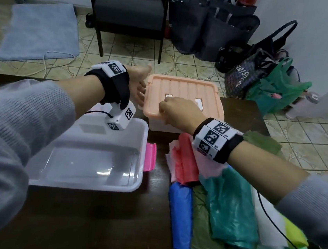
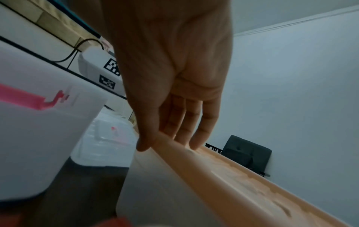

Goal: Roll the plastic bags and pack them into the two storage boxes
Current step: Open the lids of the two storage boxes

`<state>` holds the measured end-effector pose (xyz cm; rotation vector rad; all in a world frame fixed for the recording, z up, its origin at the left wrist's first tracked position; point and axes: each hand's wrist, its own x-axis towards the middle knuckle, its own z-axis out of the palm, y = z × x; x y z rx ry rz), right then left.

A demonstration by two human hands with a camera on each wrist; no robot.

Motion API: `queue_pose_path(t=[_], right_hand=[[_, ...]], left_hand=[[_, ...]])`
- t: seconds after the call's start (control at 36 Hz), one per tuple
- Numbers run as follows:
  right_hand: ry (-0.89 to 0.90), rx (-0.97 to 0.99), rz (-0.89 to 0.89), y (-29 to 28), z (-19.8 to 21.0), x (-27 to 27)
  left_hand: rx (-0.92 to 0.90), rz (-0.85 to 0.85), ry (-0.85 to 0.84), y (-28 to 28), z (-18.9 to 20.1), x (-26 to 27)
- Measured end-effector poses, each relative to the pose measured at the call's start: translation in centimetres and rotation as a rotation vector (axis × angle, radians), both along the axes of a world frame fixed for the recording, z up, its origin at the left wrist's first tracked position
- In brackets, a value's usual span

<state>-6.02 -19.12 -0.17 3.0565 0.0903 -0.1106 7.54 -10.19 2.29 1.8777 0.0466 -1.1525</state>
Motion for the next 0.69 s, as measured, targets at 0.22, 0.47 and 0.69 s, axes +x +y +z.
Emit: queue_pose_path(t=[0.22, 0.47, 0.69], right_hand=[[-0.207, 0.224, -0.101, -1.2, 2.6, 0.0], [-0.599, 0.716, -0.586, -9.4, 8.6, -1.8], [-0.828, 1.167, -0.99, -21.8, 1.8, -2.3]], left_hand=[[-0.069, 0.12, 0.072, 0.2, -0.1, 0.9], [-0.009, 0.071, 0.034, 0.5, -0.6, 1.2], [0.121, -0.088, -0.07, 0.9, -1.0, 0.4]])
